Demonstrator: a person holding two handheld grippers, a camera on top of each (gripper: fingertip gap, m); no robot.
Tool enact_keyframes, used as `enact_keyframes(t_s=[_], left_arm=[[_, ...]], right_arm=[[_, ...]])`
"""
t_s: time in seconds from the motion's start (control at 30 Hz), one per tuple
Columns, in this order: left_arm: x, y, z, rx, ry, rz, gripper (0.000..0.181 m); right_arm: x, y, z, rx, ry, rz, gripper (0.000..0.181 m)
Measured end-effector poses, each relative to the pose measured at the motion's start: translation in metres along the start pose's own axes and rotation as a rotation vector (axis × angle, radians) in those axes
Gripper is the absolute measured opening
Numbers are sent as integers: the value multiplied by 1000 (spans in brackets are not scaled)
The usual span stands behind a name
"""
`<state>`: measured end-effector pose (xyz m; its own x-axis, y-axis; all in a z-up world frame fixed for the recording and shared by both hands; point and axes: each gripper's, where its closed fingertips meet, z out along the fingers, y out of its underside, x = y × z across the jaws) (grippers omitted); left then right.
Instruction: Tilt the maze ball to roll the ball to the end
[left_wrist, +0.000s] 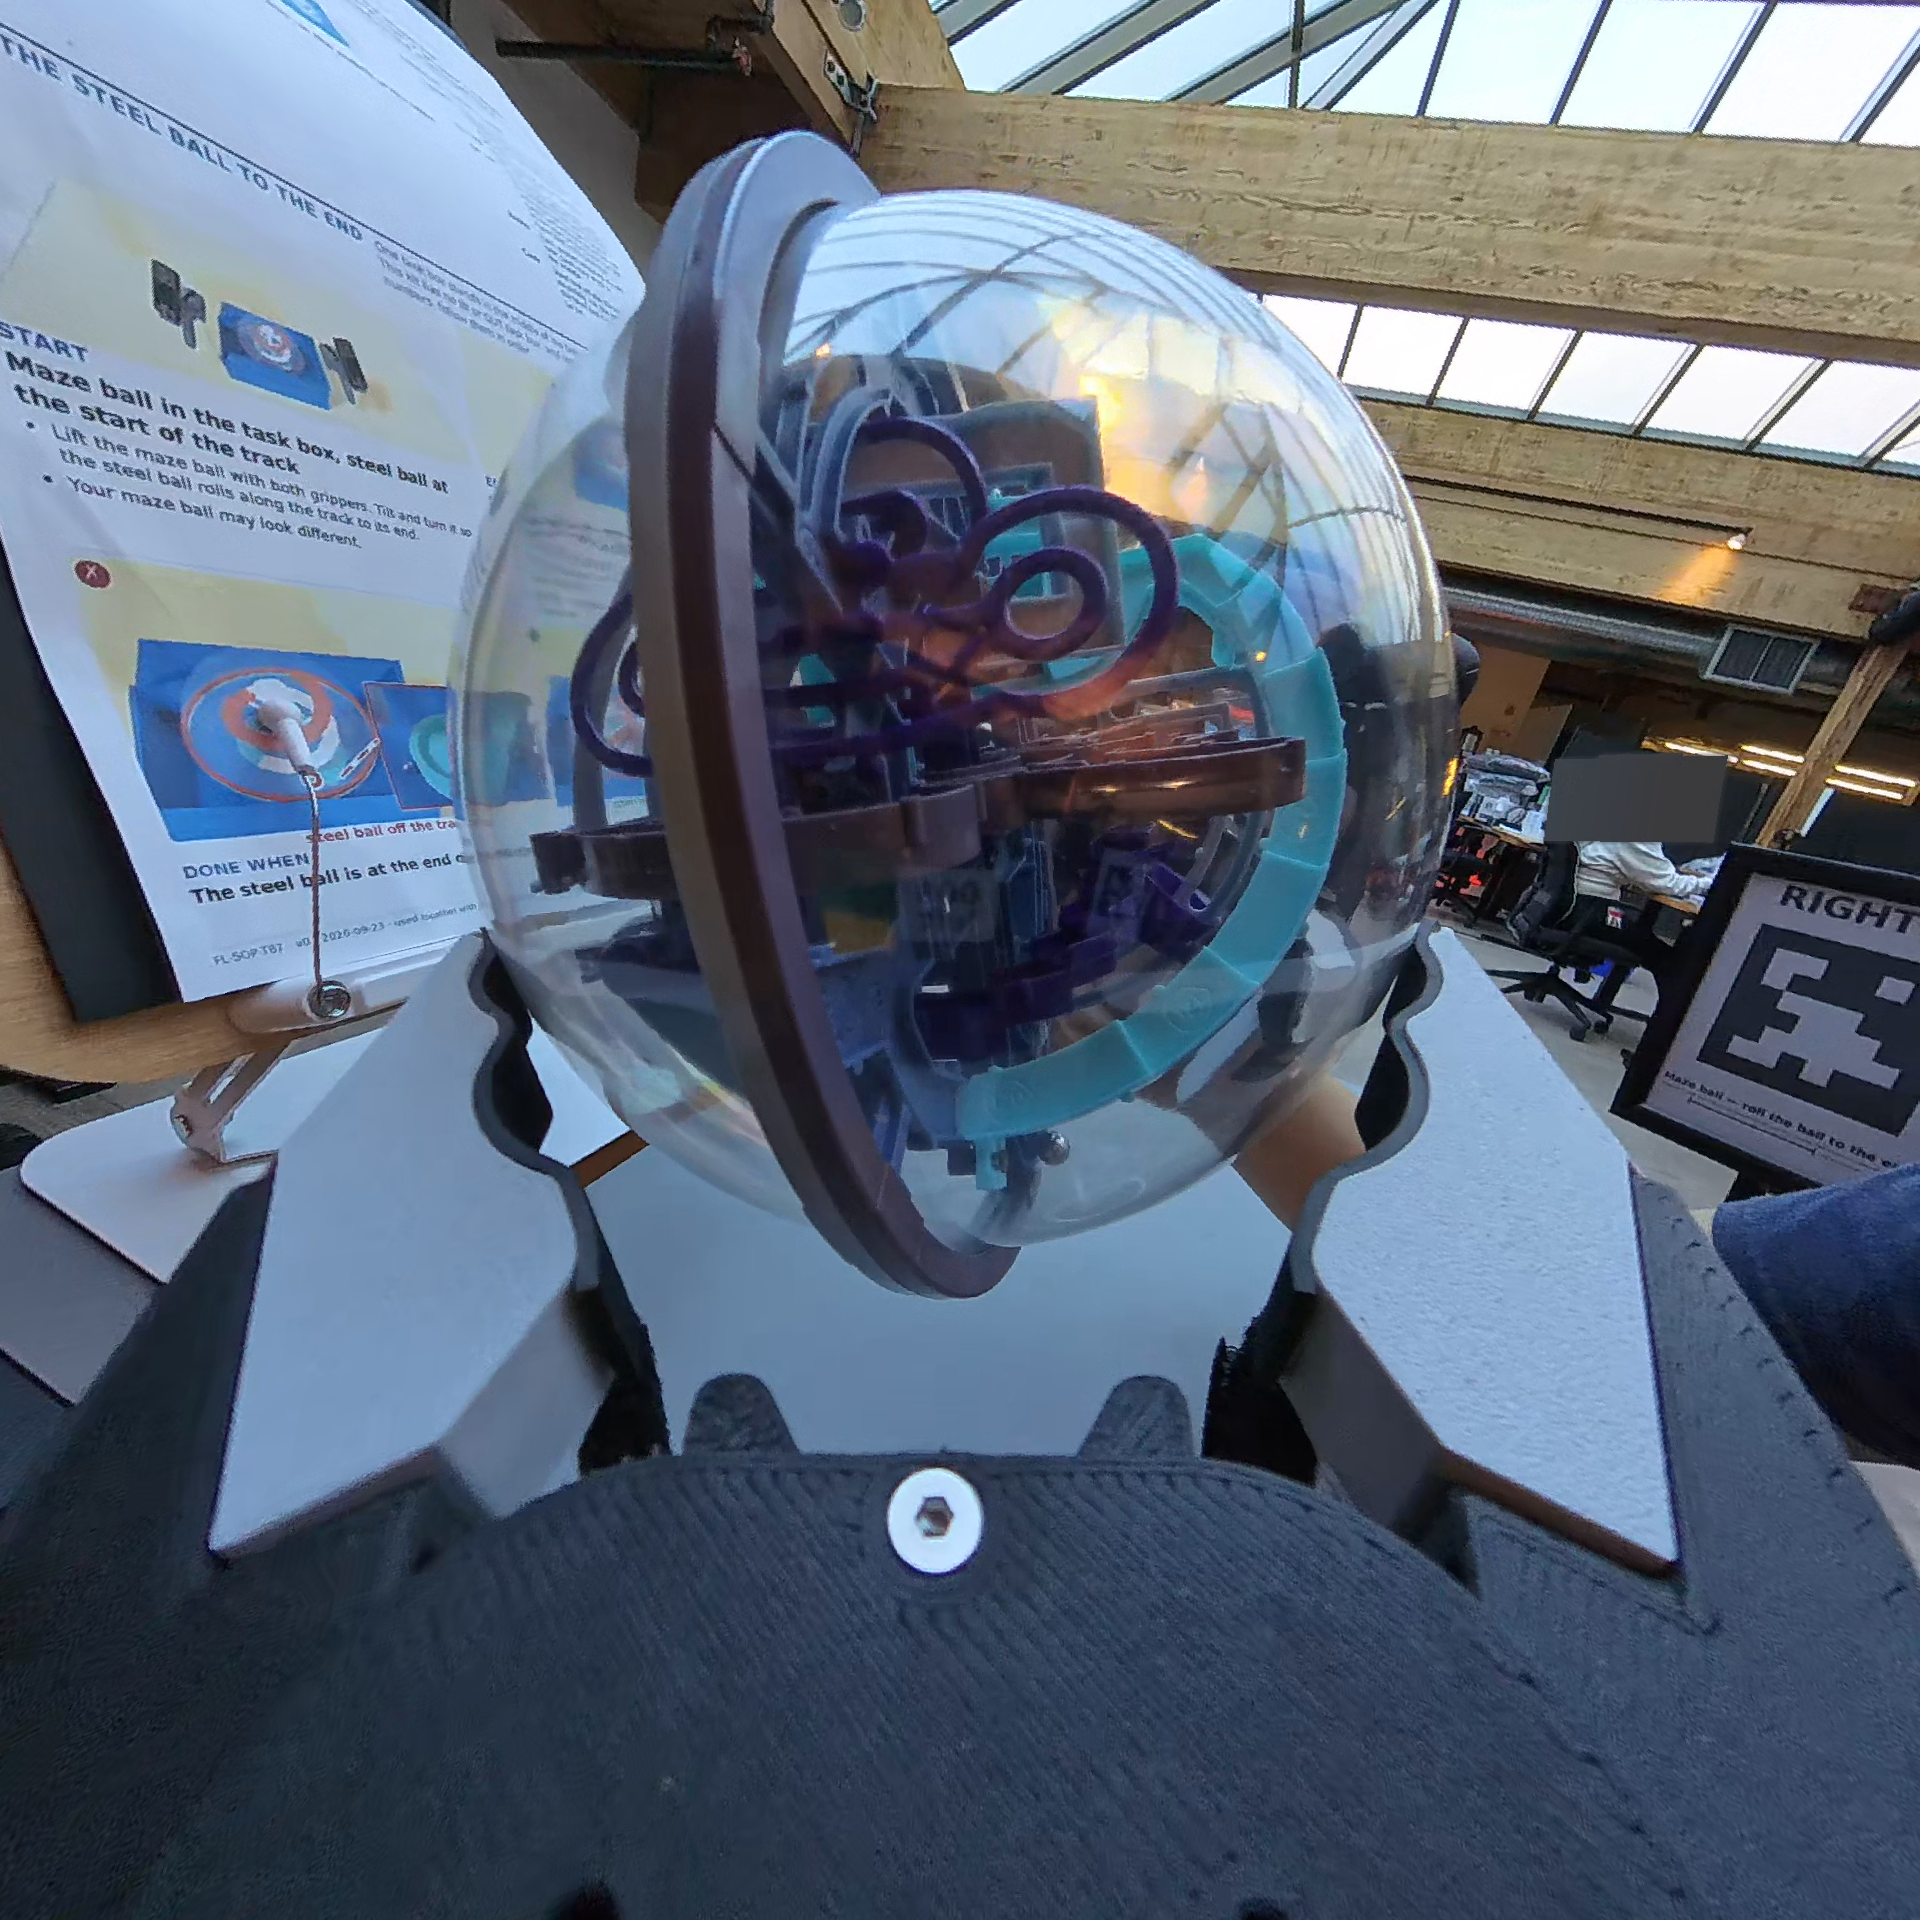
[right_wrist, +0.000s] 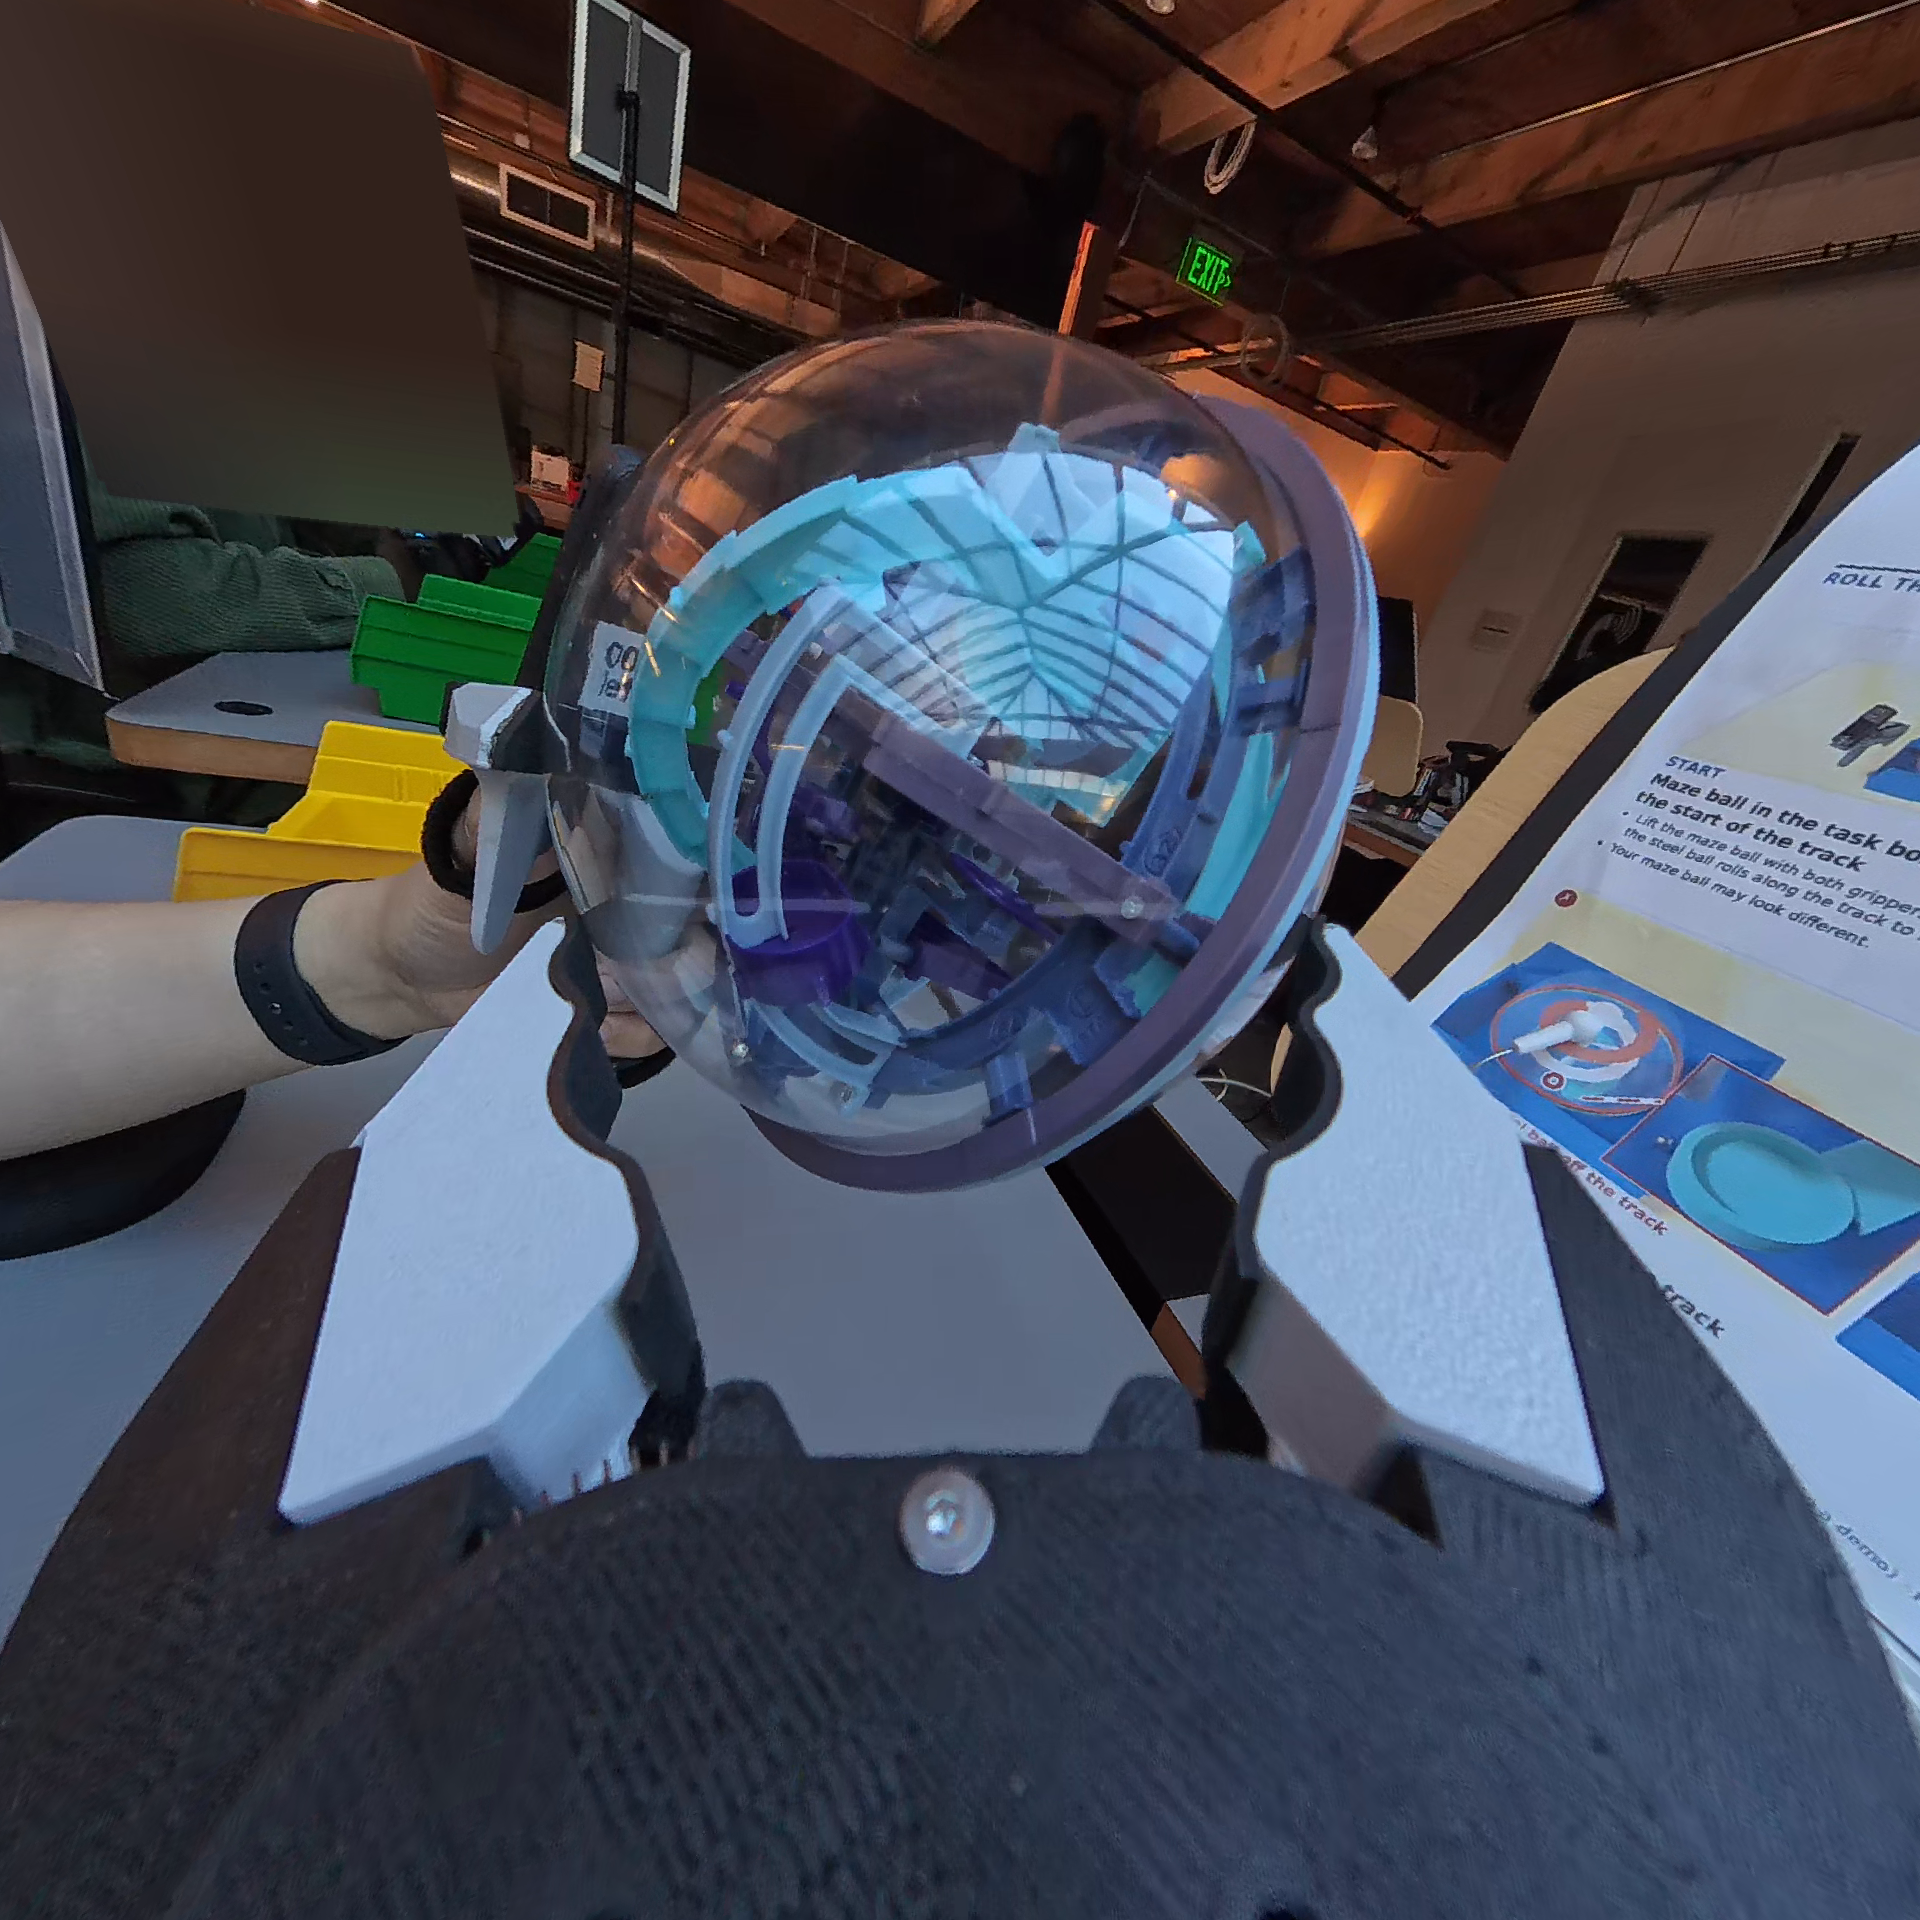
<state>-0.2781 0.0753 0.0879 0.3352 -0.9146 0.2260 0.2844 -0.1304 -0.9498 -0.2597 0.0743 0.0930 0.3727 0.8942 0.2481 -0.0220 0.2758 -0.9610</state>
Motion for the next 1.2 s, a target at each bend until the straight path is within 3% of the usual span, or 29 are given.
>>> enact_keyframes(t_s=[1.2], left_arm=[[-27, 28, 0, -37, -28, -107, 158]], right_arm=[[11, 36, 5, -57, -2, 98, 131]])
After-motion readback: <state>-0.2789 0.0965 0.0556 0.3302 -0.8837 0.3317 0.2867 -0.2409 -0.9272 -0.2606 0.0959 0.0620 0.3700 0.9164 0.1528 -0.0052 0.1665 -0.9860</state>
